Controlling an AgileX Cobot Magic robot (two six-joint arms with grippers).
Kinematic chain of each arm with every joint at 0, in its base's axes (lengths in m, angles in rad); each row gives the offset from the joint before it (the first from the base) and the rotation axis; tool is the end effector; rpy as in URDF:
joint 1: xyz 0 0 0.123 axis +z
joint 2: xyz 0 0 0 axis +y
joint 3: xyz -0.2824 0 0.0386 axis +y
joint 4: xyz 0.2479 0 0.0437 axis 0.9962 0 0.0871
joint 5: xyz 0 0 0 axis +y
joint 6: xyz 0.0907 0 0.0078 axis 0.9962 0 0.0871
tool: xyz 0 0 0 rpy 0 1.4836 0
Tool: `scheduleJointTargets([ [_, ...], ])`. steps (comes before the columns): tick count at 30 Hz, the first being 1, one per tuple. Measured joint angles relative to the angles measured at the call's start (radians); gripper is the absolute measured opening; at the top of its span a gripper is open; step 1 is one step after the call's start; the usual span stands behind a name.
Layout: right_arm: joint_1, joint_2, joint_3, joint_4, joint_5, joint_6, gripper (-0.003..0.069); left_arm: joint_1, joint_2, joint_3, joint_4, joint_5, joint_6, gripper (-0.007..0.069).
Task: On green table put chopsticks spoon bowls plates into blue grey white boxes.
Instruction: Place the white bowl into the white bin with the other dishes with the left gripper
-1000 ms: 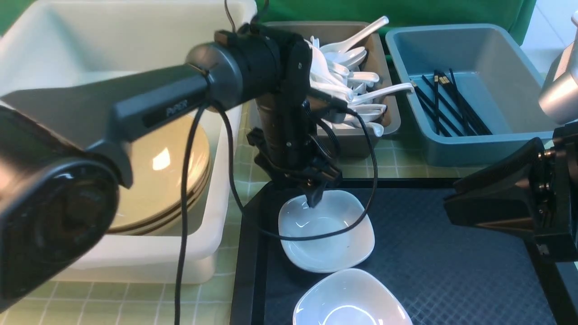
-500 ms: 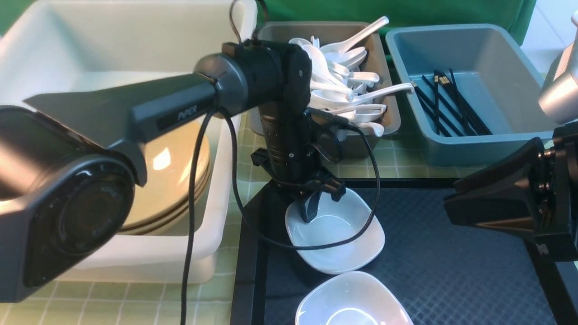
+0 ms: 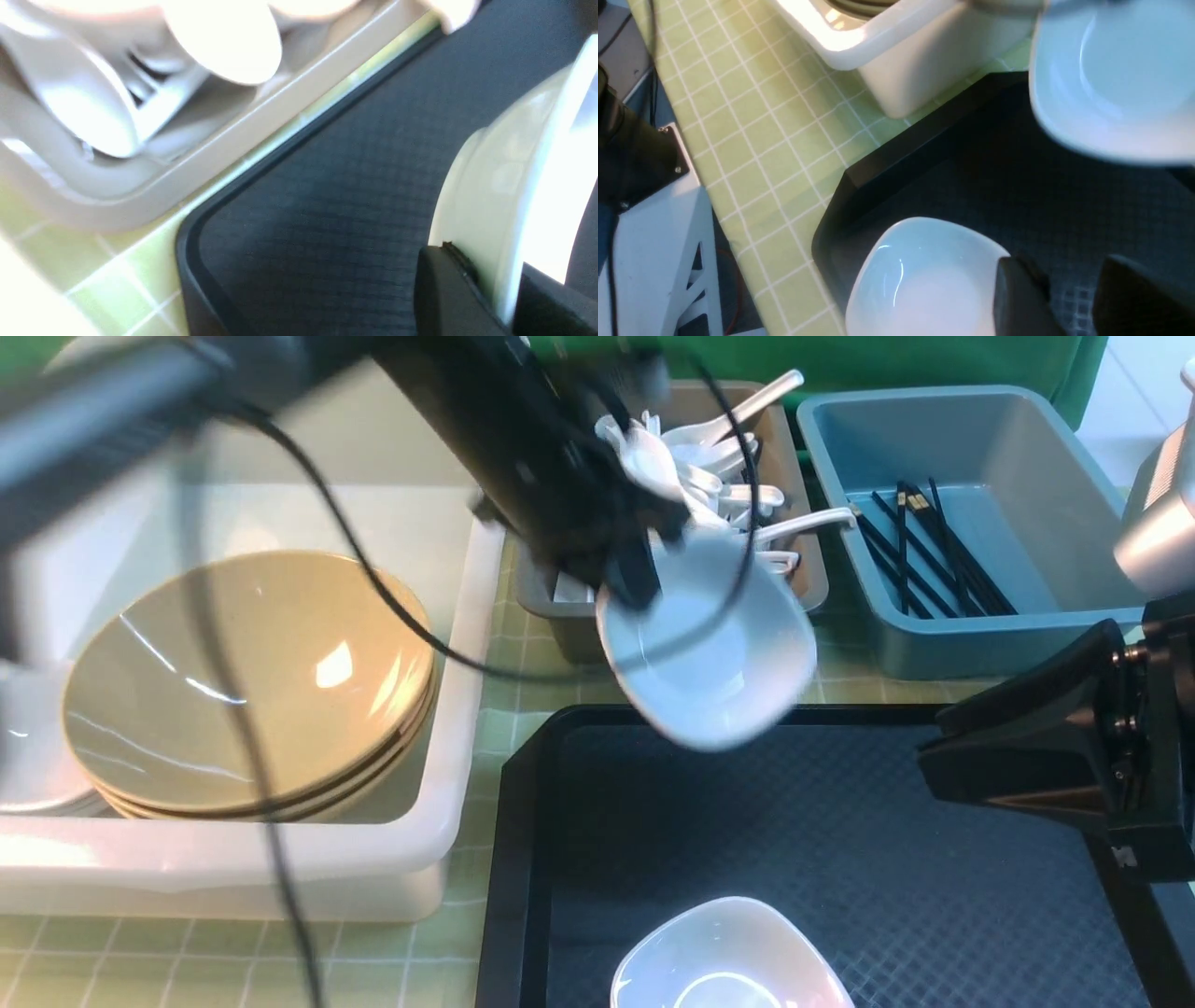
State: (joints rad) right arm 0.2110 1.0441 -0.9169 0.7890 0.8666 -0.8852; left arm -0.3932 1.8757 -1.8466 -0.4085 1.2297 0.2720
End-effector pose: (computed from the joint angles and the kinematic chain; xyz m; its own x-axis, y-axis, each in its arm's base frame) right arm 0.1849 0.0900 0.3472 -0.4509 -0.3568 -0.8181 -0.7405 0.6613 0.1197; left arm 0.3615 -0.1869 0.3404 -0.7700 0.4478 -0.4545 0.6019 0.7460 -0.2849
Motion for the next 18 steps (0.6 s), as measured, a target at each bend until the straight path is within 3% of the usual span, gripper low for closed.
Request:
scheduleJointTargets([
  [7, 0.000, 0.002, -0.006, 0.222, 0.001, -0.233, 0.0046, 0.173, -0.274, 0.151, -0.028, 0.011, -0.003, 0.0011],
  [10, 0.006, 0.020, -0.063, 0.264, 0.007, -0.290, 0.0025, 0.348, -0.386, 0.293, -0.049, 0.017, -0.003, 0.0007],
  [17, 0.123, 0.136, -0.245, 0.281, 0.007, -0.321, 0.0022, 0.896, -0.495, 0.502, -0.105, -0.002, 0.000, 0.0001],
  [18, 0.133, 0.145, -0.253, 0.281, 0.007, -0.321, 0.0022, 0.907, -0.495, 0.502, -0.105, -0.006, 0.000, 0.0001],
])
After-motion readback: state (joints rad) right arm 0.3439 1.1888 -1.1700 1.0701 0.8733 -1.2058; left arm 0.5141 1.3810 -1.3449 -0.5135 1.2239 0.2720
